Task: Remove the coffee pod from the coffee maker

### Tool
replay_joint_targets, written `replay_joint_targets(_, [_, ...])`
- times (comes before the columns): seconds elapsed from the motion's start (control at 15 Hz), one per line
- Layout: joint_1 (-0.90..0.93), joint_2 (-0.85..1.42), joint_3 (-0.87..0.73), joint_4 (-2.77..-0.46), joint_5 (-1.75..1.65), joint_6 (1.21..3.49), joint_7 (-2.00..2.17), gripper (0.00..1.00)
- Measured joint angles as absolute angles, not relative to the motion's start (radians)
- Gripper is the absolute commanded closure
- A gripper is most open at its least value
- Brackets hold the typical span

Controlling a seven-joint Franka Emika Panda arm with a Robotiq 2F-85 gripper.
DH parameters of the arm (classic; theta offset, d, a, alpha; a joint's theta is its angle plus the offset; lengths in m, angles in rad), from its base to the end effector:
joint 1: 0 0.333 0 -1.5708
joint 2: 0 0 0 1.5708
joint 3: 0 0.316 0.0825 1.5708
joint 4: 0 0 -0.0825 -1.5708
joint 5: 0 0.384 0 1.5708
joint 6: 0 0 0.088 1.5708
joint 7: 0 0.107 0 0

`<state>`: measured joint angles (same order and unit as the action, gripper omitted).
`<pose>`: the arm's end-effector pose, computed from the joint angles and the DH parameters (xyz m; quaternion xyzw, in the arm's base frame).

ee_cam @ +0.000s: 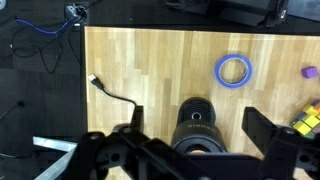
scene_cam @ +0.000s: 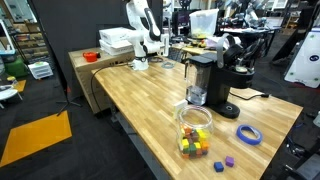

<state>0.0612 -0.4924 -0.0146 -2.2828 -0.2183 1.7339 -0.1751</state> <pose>0.3989 -0.0019 0.5375 0.9855 0.1315 -0.0345 0.1015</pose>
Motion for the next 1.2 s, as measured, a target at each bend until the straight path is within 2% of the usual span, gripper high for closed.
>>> replay_joint_targets(1.2, [0.1,-0.485,-0.013,-2.269,-0.124,1.825,-0.253,0.0])
